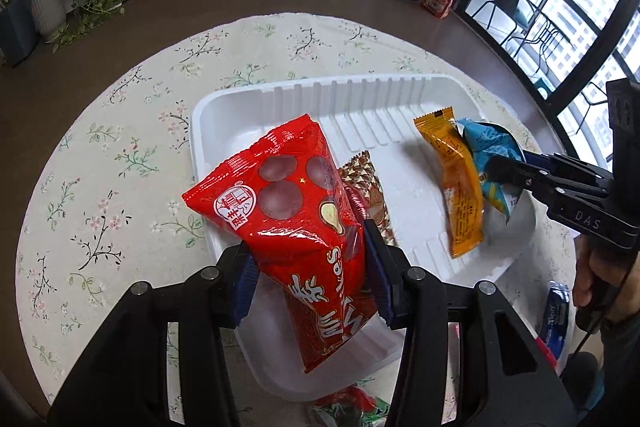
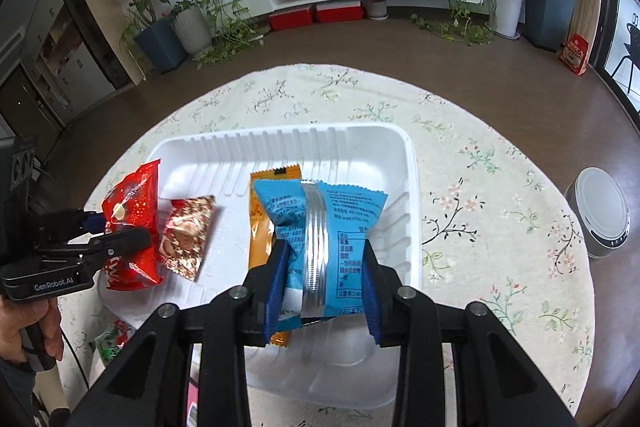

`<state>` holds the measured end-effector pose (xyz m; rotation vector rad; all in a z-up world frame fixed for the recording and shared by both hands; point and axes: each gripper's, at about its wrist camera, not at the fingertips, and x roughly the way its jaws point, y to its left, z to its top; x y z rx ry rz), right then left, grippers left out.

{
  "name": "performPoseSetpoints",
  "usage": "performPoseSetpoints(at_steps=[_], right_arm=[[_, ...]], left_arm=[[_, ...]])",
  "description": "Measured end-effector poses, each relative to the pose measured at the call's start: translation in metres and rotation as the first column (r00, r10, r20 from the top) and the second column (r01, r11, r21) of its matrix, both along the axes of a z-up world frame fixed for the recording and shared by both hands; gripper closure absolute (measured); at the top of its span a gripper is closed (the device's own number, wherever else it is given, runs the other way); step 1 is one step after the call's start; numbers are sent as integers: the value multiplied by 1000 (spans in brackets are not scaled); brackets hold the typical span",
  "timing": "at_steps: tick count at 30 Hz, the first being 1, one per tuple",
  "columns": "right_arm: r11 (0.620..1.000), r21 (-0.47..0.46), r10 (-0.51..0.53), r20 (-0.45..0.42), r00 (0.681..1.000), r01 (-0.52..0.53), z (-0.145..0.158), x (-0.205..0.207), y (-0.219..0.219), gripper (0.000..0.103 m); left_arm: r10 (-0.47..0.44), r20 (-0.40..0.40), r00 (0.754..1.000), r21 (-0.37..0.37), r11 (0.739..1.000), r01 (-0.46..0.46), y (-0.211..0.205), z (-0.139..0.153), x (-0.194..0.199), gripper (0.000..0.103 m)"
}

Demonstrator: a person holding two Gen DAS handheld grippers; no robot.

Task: Organize snacks
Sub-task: 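Carry both bags into the white tray and open both tools, then lift both tools away from the tray toward the remaining snacks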

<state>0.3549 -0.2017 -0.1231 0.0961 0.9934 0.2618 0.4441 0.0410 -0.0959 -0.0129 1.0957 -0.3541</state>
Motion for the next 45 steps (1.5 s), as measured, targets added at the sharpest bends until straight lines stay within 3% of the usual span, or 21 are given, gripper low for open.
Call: performPoseSetpoints(at_steps=[13,19,28,32,34,37,41,45], right_arm=[[999,-35,-1,0,1000,1,-10,1,5,63],[999,-53,0,4,1000,0,-10,0,7,56],[997,-77,0,46,999,3,3,-9,5,49],[997,-70,-4,101,995,12,22,-22,-2,34],[998,-52,-14,133,991,21,36,-32,-9,29],[999,-20,-24,179,984,28,57,-54,-22,23],[1000,16,-21,211,977,18,75,-88,-36,21],[998,58,-17,240,971,3,89,-133,-45,18]], left_arm=[[-14,-3,1000,10,1000,14,-7,-8,-4,56],[-6,28,1000,13,1000,6,-9,1,-9,45],[14,72,997,5,1000,-15,-8,18,-20,44],[38,118,992,-16,999,-37,0,39,-37,32],[45,165,985,-35,999,-39,6,55,-52,15],[49,227,973,-43,998,-40,12,74,-74,1],[49,304,951,-50,998,-35,22,95,-115,0],[39,404,914,-20,999,-34,29,107,-167,0]])
